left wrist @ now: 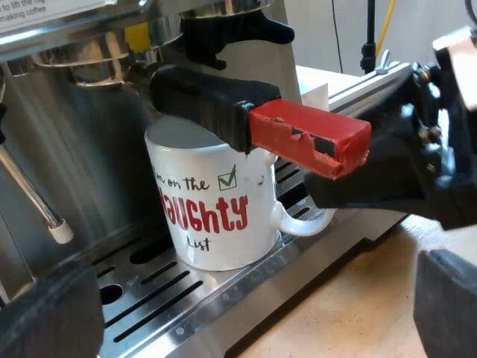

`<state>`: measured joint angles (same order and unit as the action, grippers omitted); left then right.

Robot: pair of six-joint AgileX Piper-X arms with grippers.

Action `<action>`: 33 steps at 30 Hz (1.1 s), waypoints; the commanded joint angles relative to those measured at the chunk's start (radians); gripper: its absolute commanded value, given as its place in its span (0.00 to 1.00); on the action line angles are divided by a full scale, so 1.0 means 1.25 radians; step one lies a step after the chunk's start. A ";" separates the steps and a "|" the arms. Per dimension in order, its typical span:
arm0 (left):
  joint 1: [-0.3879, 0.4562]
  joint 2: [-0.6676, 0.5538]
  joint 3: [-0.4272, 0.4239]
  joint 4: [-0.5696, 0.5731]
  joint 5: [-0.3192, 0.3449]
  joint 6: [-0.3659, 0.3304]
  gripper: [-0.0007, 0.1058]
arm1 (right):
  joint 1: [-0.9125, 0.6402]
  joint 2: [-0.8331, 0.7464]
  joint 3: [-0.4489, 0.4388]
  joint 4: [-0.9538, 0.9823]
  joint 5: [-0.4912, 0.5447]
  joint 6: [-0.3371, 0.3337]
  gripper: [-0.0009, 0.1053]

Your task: Place mug into machine

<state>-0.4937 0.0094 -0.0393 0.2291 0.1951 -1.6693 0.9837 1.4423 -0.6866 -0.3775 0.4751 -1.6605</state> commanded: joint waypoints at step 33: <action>-0.003 0.001 0.000 -0.019 0.003 -0.013 0.80 | -0.076 0.272 -0.151 -0.274 -0.120 -0.022 0.50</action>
<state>-0.4937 0.0094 -0.0393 0.2232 0.1951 -1.6693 0.8911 1.7815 -0.8683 -0.7075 0.3297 -1.6775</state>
